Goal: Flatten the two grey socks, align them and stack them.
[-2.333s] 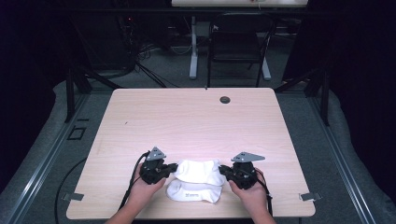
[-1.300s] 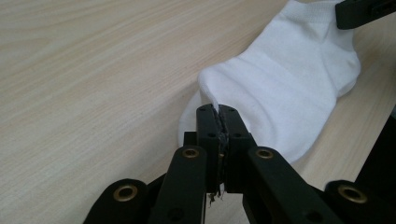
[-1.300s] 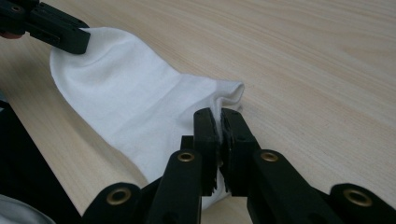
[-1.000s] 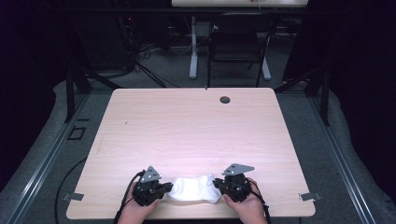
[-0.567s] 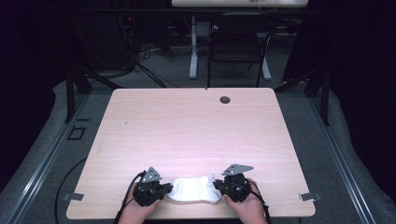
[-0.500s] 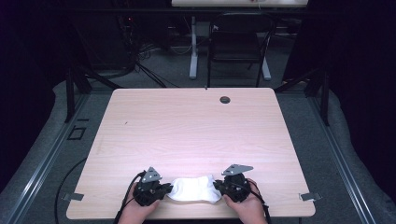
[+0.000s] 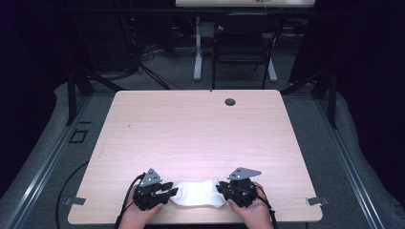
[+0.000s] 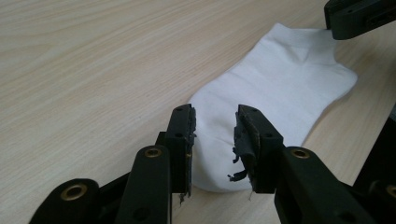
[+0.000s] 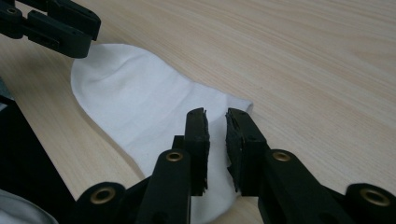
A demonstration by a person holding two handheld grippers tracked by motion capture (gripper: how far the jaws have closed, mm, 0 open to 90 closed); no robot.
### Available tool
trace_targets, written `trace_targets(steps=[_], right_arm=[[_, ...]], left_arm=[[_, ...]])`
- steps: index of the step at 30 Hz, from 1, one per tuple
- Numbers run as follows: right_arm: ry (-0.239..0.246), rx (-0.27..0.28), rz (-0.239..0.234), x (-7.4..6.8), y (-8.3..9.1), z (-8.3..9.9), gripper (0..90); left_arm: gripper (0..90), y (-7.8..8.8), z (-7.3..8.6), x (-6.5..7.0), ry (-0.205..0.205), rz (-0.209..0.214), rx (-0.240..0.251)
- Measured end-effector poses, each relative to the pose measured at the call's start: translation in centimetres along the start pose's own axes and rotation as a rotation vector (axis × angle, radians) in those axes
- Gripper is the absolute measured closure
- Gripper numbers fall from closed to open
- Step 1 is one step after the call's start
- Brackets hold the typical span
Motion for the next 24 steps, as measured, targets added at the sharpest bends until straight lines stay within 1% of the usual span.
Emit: trace_targets(steps=[1,2,3,4,5,6,7,8,9,10,11,12,14,15,18,19,20,21,22,24], right_arm=[[0.018,-0.004,0.003,-0.5,-0.1,0.0,80.4],[0.018,-0.004,0.003,-0.5,-0.1,0.0,80.4],[0.035,-0.006,-0.001,-0.6,-0.2,0.0,81.1],[0.036,-0.012,0.000,-0.9,-0.4,0.0,81.4],[0.045,-0.020,0.003,-0.9,-0.4,0.0,81.6],[0.045,-0.026,0.003,-0.9,-0.6,0.1,81.7],[0.047,-0.031,0.005,-0.8,-0.8,0.2,81.7],[0.047,-0.031,0.005,-0.8,-0.8,0.2,81.7],[0.047,-0.043,0.010,-0.7,-1.0,0.4,81.7],[0.047,-0.043,0.010,-0.7,-1.0,0.4,81.7],[0.042,-0.044,0.010,-0.7,-1.1,0.4,81.7],[0.047,-0.054,0.012,-0.6,-1.2,0.5,81.7],[0.039,-0.067,0.014,-0.4,-1.5,0.7,81.7],[0.040,-0.073,0.018,-0.3,-1.6,0.8,81.7],[0.037,-0.081,0.014,-0.3,-1.8,0.9,81.7],[0.040,-0.096,0.015,-0.3,-1.9,1.0,81.7],[0.040,-0.096,0.015,-0.3,-1.9,1.0,81.7],[0.043,-0.093,0.017,-0.3,-2.0,1.1,81.7],[0.040,-0.105,0.017,-0.3,-2.1,1.1,81.8],[0.038,-0.115,0.016,-0.3,-2.1,1.2,81.9]], left_arm=[[66.3,-0.2,0.0,0.2,-0.011,0.005,-0.011],[66.2,-0.2,0.0,0.2,-0.011,0.005,-0.011],[66.2,-0.4,0.1,0.3,-0.015,0.010,-0.021],[65.6,-0.5,0.1,0.4,-0.012,0.013,-0.020],[64.8,-0.7,0.2,0.5,-0.023,0.013,-0.031],[64.8,-0.8,0.2,0.6,-0.018,0.016,-0.034],[62.5,-1.0,0.4,0.6,-0.021,0.023,-0.042],[61.7,-1.0,0.4,0.6,-0.021,0.023,-0.042],[61.5,-1.1,0.5,0.5,-0.034,0.023,-0.058],[61.5,-1.2,0.5,0.5,-0.035,0.021,-0.060],[61.2,-1.4,0.6,0.6,-0.026,0.022,-0.059],[60.6,-1.5,0.7,0.5,-0.034,0.022,-0.072],[60.1,-1.7,0.9,0.5,-0.033,0.020,-0.079],[59.9,-1.8,0.9,0.5,-0.040,0.018,-0.086],[59.4,-1.9,1.0,0.4,-0.035,0.021,-0.087],[58.8,-1.9,1.1,0.4,-0.035,0.024,-0.089],[58.2,-1.9,1.1,0.4,-0.035,0.024,-0.089],[58.2,-1.9,1.1,0.3,-0.043,0.028,-0.097],[57.0,-2.0,1.2,0.3,-0.046,0.036,-0.101],[56.2,-2.0,1.2,0.3,-0.051,0.036,-0.099]])
Point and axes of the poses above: each handheld gripper's, and its own axes: y roughly backward along the jaws, z roughly out of its underside, x roughly to its right, the point moved 3 cm from there along -y, roughly forward along the jaws, and after that the axes turned 9 degrees about z, right-handed, at the moved point
